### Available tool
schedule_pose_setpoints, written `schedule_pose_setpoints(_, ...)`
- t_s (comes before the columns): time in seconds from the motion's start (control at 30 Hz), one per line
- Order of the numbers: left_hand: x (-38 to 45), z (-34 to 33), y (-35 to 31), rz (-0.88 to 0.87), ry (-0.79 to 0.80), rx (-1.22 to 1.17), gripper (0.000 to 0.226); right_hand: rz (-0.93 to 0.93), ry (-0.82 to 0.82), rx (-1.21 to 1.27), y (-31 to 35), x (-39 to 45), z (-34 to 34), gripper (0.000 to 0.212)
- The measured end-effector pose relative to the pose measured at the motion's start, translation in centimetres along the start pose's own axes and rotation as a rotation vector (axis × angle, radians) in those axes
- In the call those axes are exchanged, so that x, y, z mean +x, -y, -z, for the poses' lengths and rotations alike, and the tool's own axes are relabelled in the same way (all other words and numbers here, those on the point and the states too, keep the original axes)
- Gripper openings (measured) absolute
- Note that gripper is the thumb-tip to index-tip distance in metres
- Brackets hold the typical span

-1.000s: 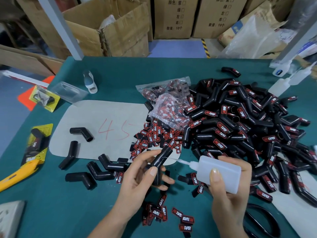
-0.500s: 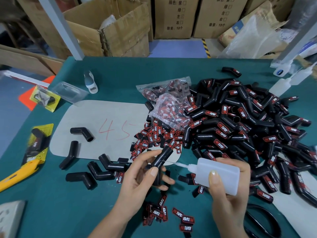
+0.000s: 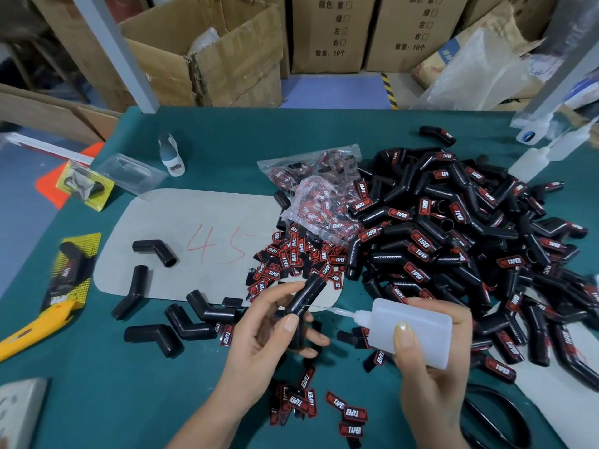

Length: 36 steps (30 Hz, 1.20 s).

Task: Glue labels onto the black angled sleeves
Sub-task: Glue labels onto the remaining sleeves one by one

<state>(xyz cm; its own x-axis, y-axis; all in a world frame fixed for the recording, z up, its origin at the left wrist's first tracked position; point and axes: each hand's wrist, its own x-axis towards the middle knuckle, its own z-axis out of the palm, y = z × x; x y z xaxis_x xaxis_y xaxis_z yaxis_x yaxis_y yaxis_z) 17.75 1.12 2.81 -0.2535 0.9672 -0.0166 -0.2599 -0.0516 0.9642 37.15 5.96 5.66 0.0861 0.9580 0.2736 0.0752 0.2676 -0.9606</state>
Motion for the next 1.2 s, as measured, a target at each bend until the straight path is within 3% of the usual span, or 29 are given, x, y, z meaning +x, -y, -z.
schedule_pose_setpoints(0.63,0.10,0.22,0.19,0.020,0.006,-0.032,0.046,0.005,0.008,0.006,-0.18,0.17,0.09,0.029)
schedule_pose_setpoints(0.8,0.05,0.28,0.33,0.022,0.000,-0.031,0.038,-0.077,-0.028,0.016,-0.46,0.06,0.12,0.028)
schedule_pose_setpoints(1.2,-0.02,0.10,0.11,0.038,0.005,-0.039,0.045,-0.096,-0.037,0.034,-0.63,-0.05,0.21,0.028)
